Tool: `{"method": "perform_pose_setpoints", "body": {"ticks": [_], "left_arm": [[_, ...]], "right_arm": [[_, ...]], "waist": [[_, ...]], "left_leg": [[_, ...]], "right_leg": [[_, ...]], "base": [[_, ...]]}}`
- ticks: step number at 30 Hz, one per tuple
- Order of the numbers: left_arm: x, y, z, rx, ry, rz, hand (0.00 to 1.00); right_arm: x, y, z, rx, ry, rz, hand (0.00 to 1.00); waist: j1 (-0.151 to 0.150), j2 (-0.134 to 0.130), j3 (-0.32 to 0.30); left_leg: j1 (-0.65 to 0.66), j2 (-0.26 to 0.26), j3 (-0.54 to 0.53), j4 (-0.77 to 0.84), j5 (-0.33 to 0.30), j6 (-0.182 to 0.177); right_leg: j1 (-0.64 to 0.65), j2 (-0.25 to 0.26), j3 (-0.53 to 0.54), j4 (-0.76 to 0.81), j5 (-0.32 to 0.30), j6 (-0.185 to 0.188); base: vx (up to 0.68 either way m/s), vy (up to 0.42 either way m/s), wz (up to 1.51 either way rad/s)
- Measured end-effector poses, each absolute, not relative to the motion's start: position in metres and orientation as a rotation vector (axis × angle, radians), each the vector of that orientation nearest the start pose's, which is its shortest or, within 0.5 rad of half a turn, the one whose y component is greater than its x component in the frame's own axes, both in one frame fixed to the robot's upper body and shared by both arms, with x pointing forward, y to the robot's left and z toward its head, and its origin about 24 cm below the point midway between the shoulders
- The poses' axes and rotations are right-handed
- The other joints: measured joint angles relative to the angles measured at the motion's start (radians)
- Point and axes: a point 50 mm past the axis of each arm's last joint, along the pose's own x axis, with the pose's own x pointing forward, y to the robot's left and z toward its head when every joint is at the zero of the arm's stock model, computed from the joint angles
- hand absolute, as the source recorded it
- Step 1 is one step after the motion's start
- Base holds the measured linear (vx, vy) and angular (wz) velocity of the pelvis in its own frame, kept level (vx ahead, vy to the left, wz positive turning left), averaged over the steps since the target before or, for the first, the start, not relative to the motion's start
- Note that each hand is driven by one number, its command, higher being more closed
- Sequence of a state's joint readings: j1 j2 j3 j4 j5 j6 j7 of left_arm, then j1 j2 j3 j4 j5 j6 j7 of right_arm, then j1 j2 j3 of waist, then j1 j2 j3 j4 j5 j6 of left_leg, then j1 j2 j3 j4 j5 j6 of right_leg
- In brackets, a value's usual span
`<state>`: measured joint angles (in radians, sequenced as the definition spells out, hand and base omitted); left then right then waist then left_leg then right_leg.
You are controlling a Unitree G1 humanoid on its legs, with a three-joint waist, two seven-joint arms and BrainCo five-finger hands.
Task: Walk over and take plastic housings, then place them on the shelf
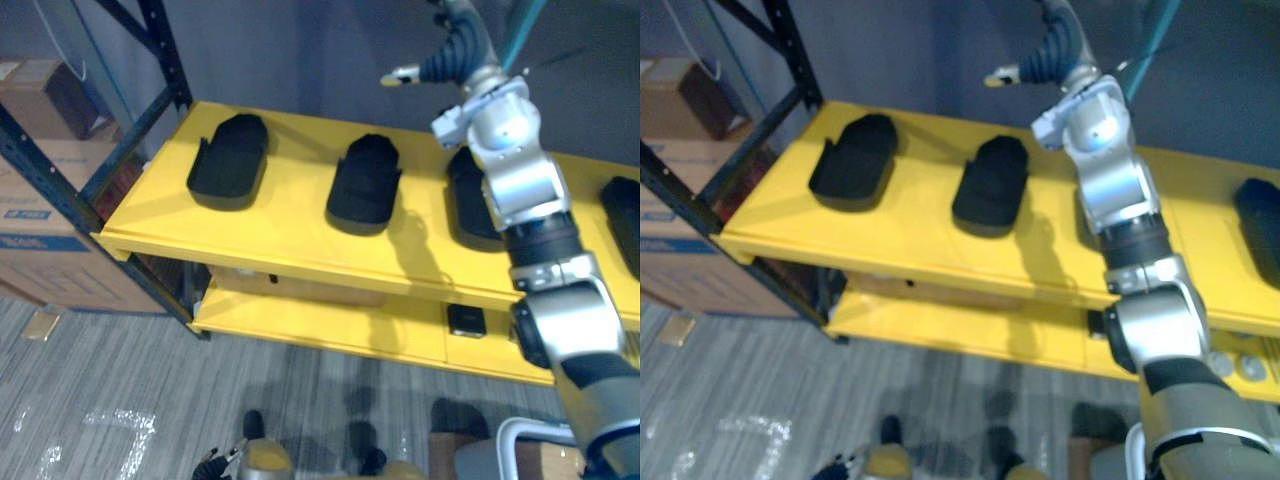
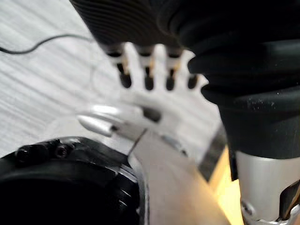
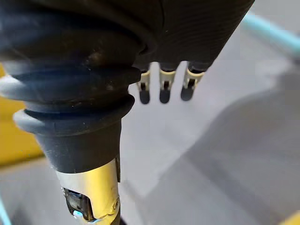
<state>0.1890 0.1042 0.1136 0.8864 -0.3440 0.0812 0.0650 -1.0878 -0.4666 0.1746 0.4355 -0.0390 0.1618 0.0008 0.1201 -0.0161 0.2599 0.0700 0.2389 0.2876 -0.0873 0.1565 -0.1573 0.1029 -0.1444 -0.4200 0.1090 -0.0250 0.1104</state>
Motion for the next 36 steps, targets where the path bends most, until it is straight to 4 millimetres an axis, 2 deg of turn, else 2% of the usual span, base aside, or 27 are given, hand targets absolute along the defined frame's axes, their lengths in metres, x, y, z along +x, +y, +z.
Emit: {"method": "perform_pose_setpoints", "body": {"ticks": [5,7,10,14,18,19,23,28,33,36], "left_arm": [[0.075,0.211,-0.157,-0.252,1.119,0.435,0.00],[0.075,0.211,-0.157,-0.254,1.125,0.442,0.00],[0.074,0.210,-0.158,-0.259,1.131,0.445,0.00],[0.075,0.206,-0.158,-0.295,1.131,0.447,0.00],[0.083,0.201,-0.156,-0.322,1.097,0.429,0.00],[0.084,0.200,-0.155,-0.329,1.093,0.428,0.00],[0.087,0.199,-0.154,-0.362,1.073,0.438,0.00],[0.097,0.195,-0.150,-0.396,1.031,0.428,0.00],[0.098,0.194,-0.149,-0.396,1.027,0.420,0.00],[0.102,0.191,-0.147,-0.396,1.015,0.398,0.00]], "right_arm": [[0.399,-0.164,0.260,-0.537,-0.336,0.012,0.00],[0.405,-0.176,0.247,-0.525,-0.296,-0.012,0.00],[0.407,-0.180,0.246,-0.528,-0.299,-0.021,0.00],[0.414,-0.188,0.259,-0.556,-0.284,-0.084,0.00],[0.410,-0.200,0.306,-0.581,-0.404,-0.198,0.00],[0.409,-0.203,0.310,-0.584,-0.409,-0.212,0.00],[0.407,-0.215,0.315,-0.593,-0.409,-0.261,0.00],[0.404,-0.229,0.330,-0.591,-0.396,-0.332,0.00],[0.406,-0.234,0.326,-0.594,-0.345,-0.327,0.00],[0.406,-0.235,0.325,-0.600,-0.314,-0.294,0.00]], "waist": [[0.005,0.000,0.000],[0.008,0.001,0.000],[0.007,0.004,0.002],[0.013,0.036,0.023],[0.020,0.068,0.088],[0.021,0.069,0.095],[0.029,0.073,0.116],[0.029,0.092,0.166],[0.030,0.093,0.167],[0.032,0.109,0.181]], "left_leg": [[-0.002,-0.004,-0.003,0.000,0.000,0.000],[-0.010,-0.011,-0.013,0.000,0.001,0.001],[-0.035,-0.018,-0.030,0.003,0.008,0.008],[-0.044,-0.043,-0.047,0.005,0.016,0.014],[-0.081,-0.056,-0.065,0.005,0.022,0.022],[-0.084,-0.058,-0.066,0.005,0.022,0.022],[-0.104,-0.068,-0.065,0.005,0.031,0.024],[-0.108,-0.084,-0.064,0.006,0.034,0.026],[-0.125,-0.092,-0.065,0.006,0.034,0.026],[-0.124,-0.094,-0.066,0.006,0.034,0.026]], "right_leg": [[-0.001,-0.005,-0.001,0.001,0.004,0.002],[-0.002,-0.012,-0.012,0.004,0.003,0.002],[-0.024,-0.020,-0.022,0.020,0.003,0.002],[-0.049,-0.055,-0.035,0.094,-0.031,0.009],[-0.108,-0.090,-0.042,0.169,-0.071,0.013],[-0.114,-0.096,-0.042,0.176,-0.075,0.013],[-0.156,-0.116,-0.036,0.224,-0.089,0.008],[-0.176,-0.135,-0.024,0.260,-0.102,0.012],[-0.207,-0.151,-0.020,0.295,-0.120,0.012],[-0.207,-0.153,-0.020,0.301,-0.121,0.011]], "base": [[-0.01,0.005,0.01],[0.01,0.008,0.12],[0.01,0.004,0.14],[0.00,0.010,0.17],[-0.07,0.011,0.14],[-0.05,0.005,0.02],[0.01,-0.004,0.00],[0.02,-0.007,-0.01],[0.01,-0.005,0.02],[0.00,0.000,0.00]]}}
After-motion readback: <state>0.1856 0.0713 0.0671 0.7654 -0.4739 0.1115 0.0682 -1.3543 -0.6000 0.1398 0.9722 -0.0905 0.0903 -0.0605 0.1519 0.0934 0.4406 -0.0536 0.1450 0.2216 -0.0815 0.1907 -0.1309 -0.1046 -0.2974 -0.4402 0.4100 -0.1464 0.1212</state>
